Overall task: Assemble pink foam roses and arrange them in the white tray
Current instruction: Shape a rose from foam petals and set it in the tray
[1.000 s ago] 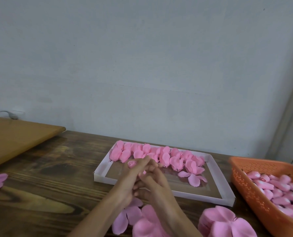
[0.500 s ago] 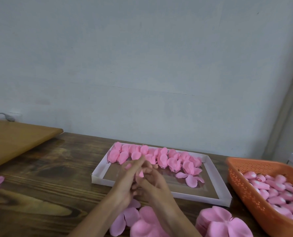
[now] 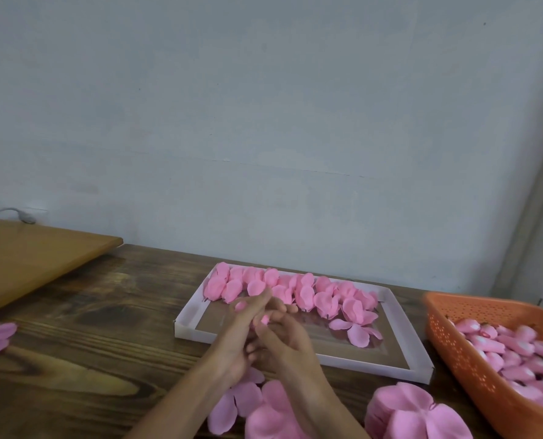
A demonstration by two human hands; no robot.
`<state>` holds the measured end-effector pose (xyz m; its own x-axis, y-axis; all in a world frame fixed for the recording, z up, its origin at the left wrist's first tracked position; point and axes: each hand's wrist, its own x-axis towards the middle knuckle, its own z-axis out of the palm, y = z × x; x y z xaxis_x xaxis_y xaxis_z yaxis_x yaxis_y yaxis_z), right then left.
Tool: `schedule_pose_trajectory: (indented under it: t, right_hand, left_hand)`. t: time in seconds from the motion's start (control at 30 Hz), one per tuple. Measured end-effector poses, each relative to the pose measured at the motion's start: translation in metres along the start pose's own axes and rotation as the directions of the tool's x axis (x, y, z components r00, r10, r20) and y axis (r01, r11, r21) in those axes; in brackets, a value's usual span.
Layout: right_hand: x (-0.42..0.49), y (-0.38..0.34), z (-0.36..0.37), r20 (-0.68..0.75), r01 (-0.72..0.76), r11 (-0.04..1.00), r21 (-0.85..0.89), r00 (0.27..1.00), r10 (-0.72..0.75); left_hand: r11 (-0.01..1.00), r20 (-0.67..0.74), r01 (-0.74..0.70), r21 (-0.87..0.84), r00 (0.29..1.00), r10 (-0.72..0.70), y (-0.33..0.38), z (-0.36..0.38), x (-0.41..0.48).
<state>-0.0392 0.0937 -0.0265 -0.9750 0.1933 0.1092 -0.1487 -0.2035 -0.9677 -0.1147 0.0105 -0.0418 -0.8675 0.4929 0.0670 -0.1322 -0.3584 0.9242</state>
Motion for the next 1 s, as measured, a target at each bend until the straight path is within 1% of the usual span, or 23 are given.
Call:
schedule_pose_trajectory:
  t: [0.07,0.13,0.2,0.27,0.3,0.33,0.37,0.4,0.43,0.47,0.5,0.53,0.6,0.67,0.73,0.77,0.8,0.9,1.0]
  right_hand:
    - [0.001,0.002,-0.003,0.020,-0.013,0.999,-0.038,1.000,0.013]
    - [0.003,0.003,-0.004,0.033,-0.079,0.993,-0.087,0.996,0.082]
    - [0.005,0.005,-0.008,0.062,-0.111,0.973,-0.203,0.990,0.126]
    - [0.006,0.007,-0.015,0.083,-0.072,0.951,-0.299,0.991,0.101]
    - [0.005,0.008,-0.019,0.085,-0.014,0.936,-0.351,0.995,0.047]
    - [0.005,0.009,-0.024,0.082,0.062,0.899,-0.433,0.996,-0.029]
    - [0.005,0.011,-0.028,0.088,0.140,0.833,-0.536,0.990,-0.110]
    - [0.005,0.011,-0.032,0.110,0.208,0.734,-0.647,0.978,-0.180]
    - [0.005,0.012,-0.033,0.150,0.258,0.614,-0.746,0.963,-0.222]
    - [0.004,0.012,-0.032,0.202,0.291,0.491,-0.821,0.953,-0.226]
    - [0.002,0.013,-0.031,0.259,0.320,0.382,-0.867,0.944,-0.202]
    - [0.000,0.014,-0.029,0.302,0.339,0.289,-0.895,0.939,-0.167]
    - [-0.004,0.018,-0.024,0.321,0.338,0.156,-0.928,0.939,-0.126]
    - [-0.005,0.024,-0.023,0.301,0.308,0.059,-0.950,0.947,-0.109]
    - [-0.004,0.028,-0.021,0.282,0.283,-0.005,-0.959,0.955,-0.094]
    - [-0.004,0.029,-0.020,0.267,0.267,-0.014,-0.964,0.960,-0.085]
    - [-0.003,0.028,-0.020,0.247,0.247,0.001,-0.969,0.966,-0.076]
    - [-0.002,0.027,-0.019,0.181,0.183,0.131,-0.974,0.983,-0.028]
    - [0.000,0.028,-0.018,0.181,0.186,0.259,-0.948,0.982,-0.045]
  left_hand:
    - [1.000,0.044,0.000,0.012,0.999,0.000,-0.002,-0.002,0.001]
    - [1.000,0.100,-0.008,-0.001,0.995,0.008,-0.004,-0.002,0.001]
    - [1.000,0.129,-0.009,-0.026,0.992,0.013,-0.004,-0.003,0.000]
    - [0.999,0.125,-0.014,-0.040,0.992,0.019,-0.004,-0.005,0.002]
    - [0.998,0.104,-0.017,-0.056,0.994,0.023,-0.003,-0.005,0.003]
    - [0.996,0.061,-0.028,-0.084,0.998,0.033,-0.002,-0.005,0.005]
    - [0.992,-0.008,-0.066,-0.111,0.998,0.065,-0.001,-0.006,0.007]
    - [0.984,-0.099,-0.135,-0.116,0.987,0.124,0.000,-0.008,0.009]
    - [0.971,-0.205,-0.220,-0.094,0.959,0.198,0.000,-0.010,0.011]
    - [0.955,-0.302,-0.290,-0.058,0.917,0.260,0.001,-0.014,0.014]
    - [0.944,-0.370,-0.329,-0.031,0.881,0.295,0.003,-0.019,0.016]
    - [0.939,-0.405,-0.342,-0.016,0.861,0.307,0.004,-0.023,0.017]
    - [0.940,-0.419,-0.340,-0.009,0.855,0.305,0.007,-0.030,0.019]
    - [0.944,-0.400,-0.330,-0.001,0.865,0.302,0.005,-0.032,0.021]
    - [0.946,-0.380,-0.325,0.017,0.872,0.307,0.002,-0.032,0.021]
    - [0.944,-0.375,-0.329,0.023,0.873,0.313,0.002,-0.031,0.022]
    - [0.942,-0.370,-0.335,0.023,0.872,0.319,0.001,-0.031,0.022]
    - [0.938,-0.359,-0.347,0.017,0.873,0.330,0.001,-0.032,0.023]
    - [0.940,-0.338,-0.341,0.019,0.883,0.327,0.000,-0.034,0.024]
